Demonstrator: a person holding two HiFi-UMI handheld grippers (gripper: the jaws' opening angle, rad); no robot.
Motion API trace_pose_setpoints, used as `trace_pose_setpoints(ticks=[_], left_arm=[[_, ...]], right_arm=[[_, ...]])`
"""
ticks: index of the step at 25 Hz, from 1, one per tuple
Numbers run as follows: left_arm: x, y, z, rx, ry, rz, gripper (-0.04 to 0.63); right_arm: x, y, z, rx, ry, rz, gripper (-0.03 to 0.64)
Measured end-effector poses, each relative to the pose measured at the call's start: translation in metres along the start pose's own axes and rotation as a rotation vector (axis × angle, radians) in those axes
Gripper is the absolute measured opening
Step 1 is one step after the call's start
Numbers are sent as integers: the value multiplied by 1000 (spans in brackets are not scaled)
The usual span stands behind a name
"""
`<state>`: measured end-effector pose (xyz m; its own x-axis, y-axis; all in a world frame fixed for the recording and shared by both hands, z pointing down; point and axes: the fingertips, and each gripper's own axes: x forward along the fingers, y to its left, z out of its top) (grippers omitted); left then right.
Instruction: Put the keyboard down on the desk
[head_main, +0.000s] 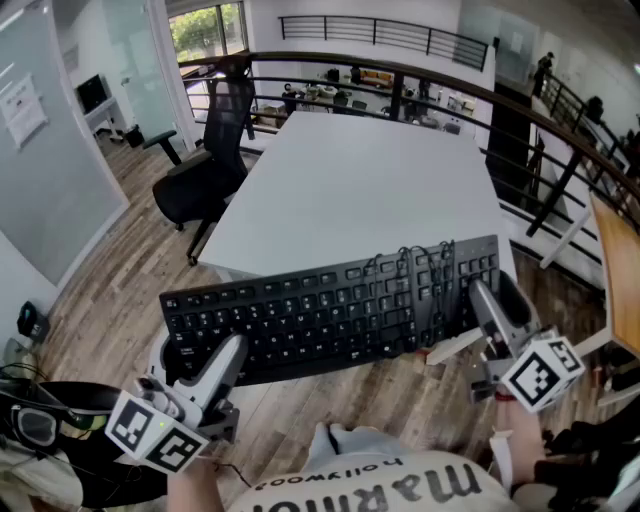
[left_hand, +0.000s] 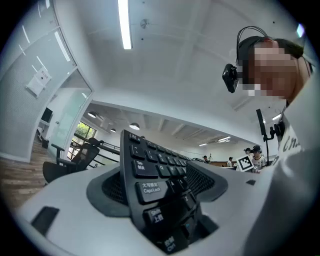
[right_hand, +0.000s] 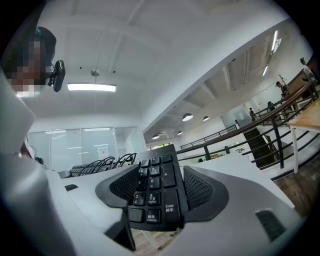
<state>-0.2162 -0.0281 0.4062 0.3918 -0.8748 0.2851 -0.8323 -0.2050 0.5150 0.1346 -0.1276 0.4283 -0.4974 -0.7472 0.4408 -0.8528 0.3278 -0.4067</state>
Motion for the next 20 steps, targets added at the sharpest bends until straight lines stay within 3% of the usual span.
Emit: trace_pose_setpoints(ticks=[20], left_arm=[[0, 0, 3, -31, 21, 32, 328]], right_arm=[[6, -3, -2, 28, 44, 2, 296]])
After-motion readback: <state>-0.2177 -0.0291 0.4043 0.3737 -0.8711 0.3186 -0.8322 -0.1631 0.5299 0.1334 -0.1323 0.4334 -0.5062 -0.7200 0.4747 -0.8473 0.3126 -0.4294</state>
